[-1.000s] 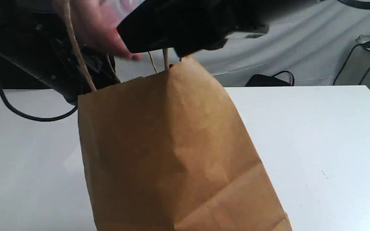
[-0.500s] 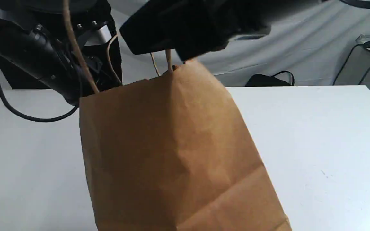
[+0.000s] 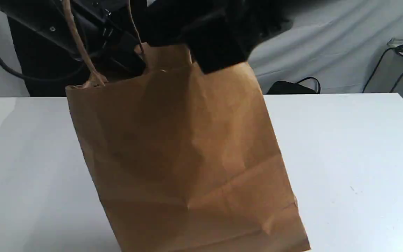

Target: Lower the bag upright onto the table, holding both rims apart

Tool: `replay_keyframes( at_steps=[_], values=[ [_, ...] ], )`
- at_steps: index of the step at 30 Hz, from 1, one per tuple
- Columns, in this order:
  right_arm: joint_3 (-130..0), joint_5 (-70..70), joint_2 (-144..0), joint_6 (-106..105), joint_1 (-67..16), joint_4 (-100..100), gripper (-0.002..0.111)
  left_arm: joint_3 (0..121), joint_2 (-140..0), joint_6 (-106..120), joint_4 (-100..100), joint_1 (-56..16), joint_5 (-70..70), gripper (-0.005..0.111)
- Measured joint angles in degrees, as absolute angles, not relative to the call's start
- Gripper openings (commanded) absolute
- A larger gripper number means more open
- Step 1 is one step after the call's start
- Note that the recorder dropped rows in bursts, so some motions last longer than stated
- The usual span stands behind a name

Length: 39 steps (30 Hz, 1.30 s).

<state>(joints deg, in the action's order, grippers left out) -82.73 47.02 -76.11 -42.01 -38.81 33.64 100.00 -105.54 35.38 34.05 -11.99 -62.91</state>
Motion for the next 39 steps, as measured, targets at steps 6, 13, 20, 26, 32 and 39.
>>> replay_keyframes(
  at_steps=[6, 13, 20, 26, 32, 39],
  values=[
    [-71.11, 32.88, -71.05, -42.01, -38.81, 34.10, 0.000, 100.58, -105.54, 35.14, 32.43, -11.99, -63.27, 0.000],
    [-56.39, 16.10, -64.83, -42.74, -38.81, 38.70, 0.000, 100.58, -105.54, 35.05, 28.62, -14.83, -59.57, 0.000],
    [-48.00, 9.98, -64.08, -43.10, -38.81, 43.26, 0.000, 100.72, -107.36, 35.05, 27.72, -17.03, -56.03, 0.000],
    [-45.25, 7.37, -63.99, -43.21, -38.81, 43.87, 0.000, 100.72, -110.95, 35.05, 28.44, -17.03, -56.03, 0.000],
    [-45.14, 7.17, -63.99, -43.21, -38.81, 44.26, 0.000, 100.72, -111.35, 35.05, 29.09, -17.03, -55.57, 0.000],
    [-45.14, 7.17, -63.99, -43.21, -38.81, 46.05, 0.000, 100.72, -111.35, 35.05, 29.38, -17.03, -55.57, 0.010]
  ],
)
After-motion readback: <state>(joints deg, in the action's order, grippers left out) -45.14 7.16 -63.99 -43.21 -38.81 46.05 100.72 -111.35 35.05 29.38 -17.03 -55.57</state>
